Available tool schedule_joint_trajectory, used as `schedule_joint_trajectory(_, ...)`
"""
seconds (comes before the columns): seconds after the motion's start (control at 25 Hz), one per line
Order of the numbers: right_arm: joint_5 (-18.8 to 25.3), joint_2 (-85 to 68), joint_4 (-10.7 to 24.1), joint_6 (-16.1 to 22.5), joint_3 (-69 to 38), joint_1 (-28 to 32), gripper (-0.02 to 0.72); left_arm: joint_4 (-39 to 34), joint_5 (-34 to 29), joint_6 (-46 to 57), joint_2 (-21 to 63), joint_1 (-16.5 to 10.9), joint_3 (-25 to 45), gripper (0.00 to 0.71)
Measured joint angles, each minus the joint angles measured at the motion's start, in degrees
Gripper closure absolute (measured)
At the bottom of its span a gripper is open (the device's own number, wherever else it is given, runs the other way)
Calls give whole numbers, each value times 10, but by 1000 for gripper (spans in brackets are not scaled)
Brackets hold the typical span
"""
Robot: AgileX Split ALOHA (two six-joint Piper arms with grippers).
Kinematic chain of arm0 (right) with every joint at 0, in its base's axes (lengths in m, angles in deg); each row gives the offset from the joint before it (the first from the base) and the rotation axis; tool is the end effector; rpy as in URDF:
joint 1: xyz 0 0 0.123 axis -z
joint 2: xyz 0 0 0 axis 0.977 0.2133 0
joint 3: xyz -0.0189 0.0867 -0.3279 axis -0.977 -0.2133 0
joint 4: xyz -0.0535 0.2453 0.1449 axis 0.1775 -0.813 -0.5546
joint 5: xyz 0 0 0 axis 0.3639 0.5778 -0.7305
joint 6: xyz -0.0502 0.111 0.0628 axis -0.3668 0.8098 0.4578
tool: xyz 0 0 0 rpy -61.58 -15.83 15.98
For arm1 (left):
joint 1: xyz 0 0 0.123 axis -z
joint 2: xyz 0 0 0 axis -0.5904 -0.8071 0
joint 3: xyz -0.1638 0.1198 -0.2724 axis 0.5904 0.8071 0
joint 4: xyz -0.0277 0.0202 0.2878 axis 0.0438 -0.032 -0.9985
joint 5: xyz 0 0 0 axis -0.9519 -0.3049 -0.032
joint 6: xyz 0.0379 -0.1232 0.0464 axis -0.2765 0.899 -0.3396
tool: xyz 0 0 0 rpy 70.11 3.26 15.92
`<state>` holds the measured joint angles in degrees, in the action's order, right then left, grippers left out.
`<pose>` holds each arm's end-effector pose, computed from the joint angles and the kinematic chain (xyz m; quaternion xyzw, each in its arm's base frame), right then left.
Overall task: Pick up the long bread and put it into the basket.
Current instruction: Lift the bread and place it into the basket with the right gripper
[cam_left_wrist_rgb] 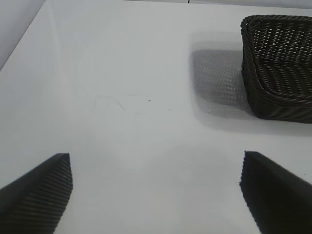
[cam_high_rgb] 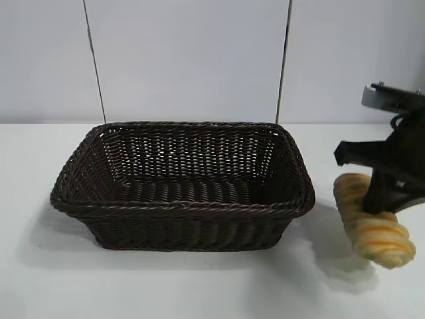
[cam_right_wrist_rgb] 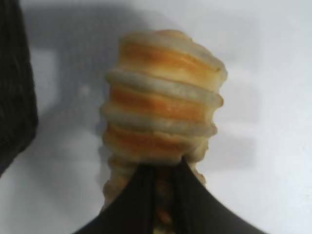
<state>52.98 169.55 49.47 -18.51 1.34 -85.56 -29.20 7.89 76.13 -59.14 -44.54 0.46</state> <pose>0.3607 0.0687 0.2510 -0.0199 0.9681 0.0971 0.2301 0.0116 -0.0134 0.2623 0.0051 0.8699 0.0123 0.4931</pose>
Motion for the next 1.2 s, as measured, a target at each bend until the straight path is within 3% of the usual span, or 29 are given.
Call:
schedule_joint_trajectory(0.36,26,19,-14,-41,93,-10,638,0,0,0,0,0,0,32)
schedule_joint_trajectory(0.8,46,171,-4,-95,233,-175,640,0,0,0,0,0,0,32)
schedule_joint_trajectory(0.96,53,216,22,-191,287,-213,641,0,0,0,0,0,0,32)
schedule_joint_trajectory(1.2,42,261,36,-461,307,-246,641,0,0,0,0,0,0,32)
